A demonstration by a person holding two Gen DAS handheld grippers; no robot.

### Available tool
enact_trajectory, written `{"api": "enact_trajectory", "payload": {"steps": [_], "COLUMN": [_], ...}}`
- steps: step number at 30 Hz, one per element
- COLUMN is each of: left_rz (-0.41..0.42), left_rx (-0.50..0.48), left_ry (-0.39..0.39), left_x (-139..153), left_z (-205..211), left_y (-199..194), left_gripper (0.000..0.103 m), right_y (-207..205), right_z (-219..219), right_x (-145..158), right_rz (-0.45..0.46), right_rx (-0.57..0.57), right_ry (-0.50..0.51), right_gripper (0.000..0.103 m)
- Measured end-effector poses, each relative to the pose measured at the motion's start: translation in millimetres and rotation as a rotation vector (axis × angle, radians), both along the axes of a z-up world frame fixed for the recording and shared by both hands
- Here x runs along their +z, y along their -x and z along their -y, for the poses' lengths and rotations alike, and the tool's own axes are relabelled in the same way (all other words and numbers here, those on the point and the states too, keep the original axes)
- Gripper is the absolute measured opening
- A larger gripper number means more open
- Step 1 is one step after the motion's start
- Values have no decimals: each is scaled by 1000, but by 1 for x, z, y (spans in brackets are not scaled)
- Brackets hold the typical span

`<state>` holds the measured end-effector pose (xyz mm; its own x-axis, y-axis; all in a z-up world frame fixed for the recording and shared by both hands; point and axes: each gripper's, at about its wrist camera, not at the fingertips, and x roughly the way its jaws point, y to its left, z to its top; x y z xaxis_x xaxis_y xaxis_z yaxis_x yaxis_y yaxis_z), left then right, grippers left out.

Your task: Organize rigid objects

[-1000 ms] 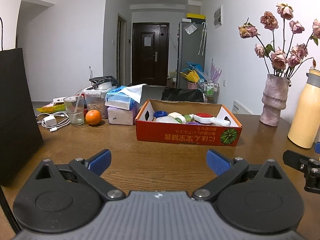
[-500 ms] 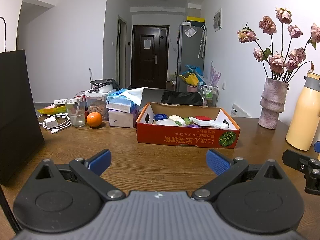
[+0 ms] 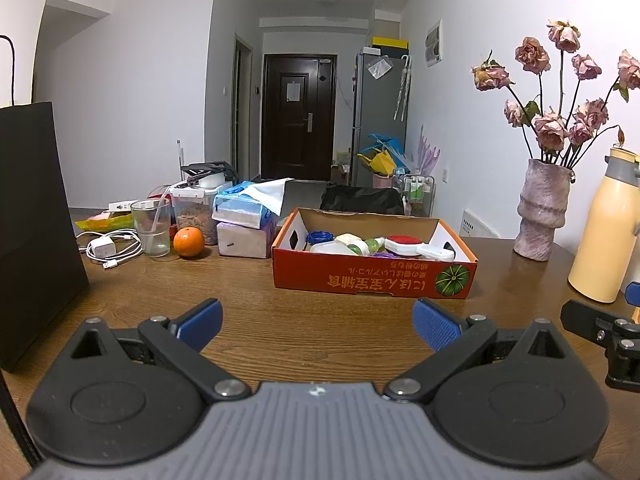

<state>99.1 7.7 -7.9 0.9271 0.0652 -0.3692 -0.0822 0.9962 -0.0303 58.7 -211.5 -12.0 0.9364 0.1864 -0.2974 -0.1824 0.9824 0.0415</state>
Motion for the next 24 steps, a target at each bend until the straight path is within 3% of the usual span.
{"api": "enact_trajectory", "payload": {"steps": [24], "left_rz": [-7], "left_rx": [5], "left_ry": [7], "left_x": [0], "left_z": [-1], "left_y": [3], "left_gripper": [103], "right_y": [2], "right_z": [0], "right_x": [0], "right_rz": [0], "right_rx": [2], "right_ry": [2], "right_gripper": [103]}}
